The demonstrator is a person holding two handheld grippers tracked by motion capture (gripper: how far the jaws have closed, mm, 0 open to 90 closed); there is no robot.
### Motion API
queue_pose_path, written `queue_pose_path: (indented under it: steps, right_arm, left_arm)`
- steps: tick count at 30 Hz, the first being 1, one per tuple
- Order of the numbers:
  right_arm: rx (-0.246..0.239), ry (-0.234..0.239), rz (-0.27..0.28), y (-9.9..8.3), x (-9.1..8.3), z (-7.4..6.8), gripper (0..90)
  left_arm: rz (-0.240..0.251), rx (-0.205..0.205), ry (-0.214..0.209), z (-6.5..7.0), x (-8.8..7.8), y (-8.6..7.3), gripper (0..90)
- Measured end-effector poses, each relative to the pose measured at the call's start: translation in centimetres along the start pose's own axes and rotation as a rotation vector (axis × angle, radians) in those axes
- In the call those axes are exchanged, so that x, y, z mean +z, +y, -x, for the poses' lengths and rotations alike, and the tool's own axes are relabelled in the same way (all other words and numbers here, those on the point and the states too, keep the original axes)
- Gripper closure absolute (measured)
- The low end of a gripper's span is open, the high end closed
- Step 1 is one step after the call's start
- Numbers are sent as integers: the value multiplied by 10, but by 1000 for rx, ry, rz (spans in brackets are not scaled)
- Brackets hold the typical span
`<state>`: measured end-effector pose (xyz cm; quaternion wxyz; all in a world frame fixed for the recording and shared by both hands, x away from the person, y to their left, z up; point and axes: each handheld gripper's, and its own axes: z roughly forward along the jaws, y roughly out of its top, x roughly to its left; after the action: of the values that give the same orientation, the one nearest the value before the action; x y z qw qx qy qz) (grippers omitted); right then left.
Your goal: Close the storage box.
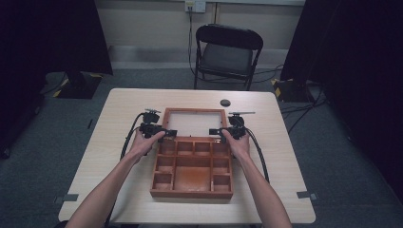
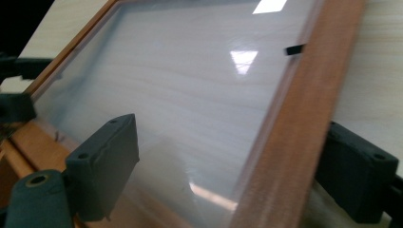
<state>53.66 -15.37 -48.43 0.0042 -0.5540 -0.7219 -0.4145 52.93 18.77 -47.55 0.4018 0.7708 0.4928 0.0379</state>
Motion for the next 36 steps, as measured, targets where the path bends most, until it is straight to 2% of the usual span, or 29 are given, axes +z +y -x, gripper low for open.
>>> queue_pose_path:
  steps: [4, 10, 16, 23, 26, 28, 30, 31, 32, 36]
  right_arm:
    - [-3, -9, -9, 1, -1, -2, 133]
    - [-14, -6, 11, -1, -2, -1, 137]
    - [-16, -16, 10, 0, -3, -3, 137]
    - [-27, -21, 14, 0, -4, -4, 138]
    - [-41, -30, 22, 1, -5, -6, 148]
    - [-46, -32, 38, 2, -8, -5, 184]
    - [-47, -37, 52, 3, -10, -6, 220]
    - [-55, -44, 80, 5, -14, -7, 268]
    - [-63, -48, 89, 6, -16, -8, 283]
    - [-74, -50, 96, 8, -21, -10, 312]
  left_arm:
    - [-2, -3, -7, -1, 0, 0, 101]
    - [-3, 8, 3, 0, 0, 1, 102]
    - [-1, -12, -9, -1, 1, 0, 97]
    - [-2, -10, 2, 0, 1, 2, 105]
    - [6, 2, 15, 0, -2, 4, 147]
    - [19, 8, 21, 0, -4, 4, 162]
    - [19, -23, -29, -3, -5, 4, 196]
    - [20, -27, -57, -4, -5, 4, 221]
    - [30, -25, -59, -3, -5, 4, 222]
    - [32, 9, -28, 2, -8, 8, 224]
